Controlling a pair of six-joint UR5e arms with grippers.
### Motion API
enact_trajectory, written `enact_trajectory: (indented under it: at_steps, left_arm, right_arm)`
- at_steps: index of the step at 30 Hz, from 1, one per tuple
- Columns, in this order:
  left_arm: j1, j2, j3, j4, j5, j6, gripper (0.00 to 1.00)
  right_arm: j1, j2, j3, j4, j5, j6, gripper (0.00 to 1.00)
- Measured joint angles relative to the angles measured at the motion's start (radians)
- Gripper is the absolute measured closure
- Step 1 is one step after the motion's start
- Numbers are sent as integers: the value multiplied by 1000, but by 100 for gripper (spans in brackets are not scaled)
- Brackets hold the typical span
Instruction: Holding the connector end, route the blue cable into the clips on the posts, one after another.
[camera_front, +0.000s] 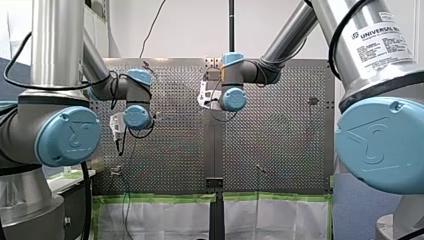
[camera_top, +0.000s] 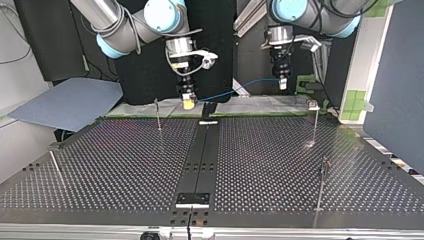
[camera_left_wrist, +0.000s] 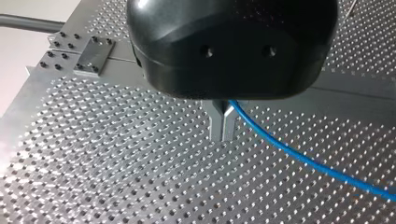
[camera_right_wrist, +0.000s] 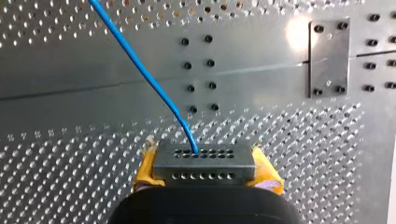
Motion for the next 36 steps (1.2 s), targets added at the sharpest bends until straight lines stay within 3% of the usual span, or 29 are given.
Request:
enact_trajectory:
  at_steps: [4,11,17,25,36]
  left_arm:
    - [35,35,9,-34,35,6,100]
    - [102,95,42,-101,102,2,100]
    - [154,124,68,-151,151,-31,100]
    - [222,186,101,-195,173,-69,100]
    - [237,212,181,-277,198,-95,100]
  right_arm:
    - [-3,1,-8,-2,-30,5,100]
    - [-5,2,-41,0,-93,39,100]
    - [-3,4,-77,8,-141,44,100]
    - [1,5,-117,30,-154,48,100]
    - [3,9,-194,40,-165,74,100]
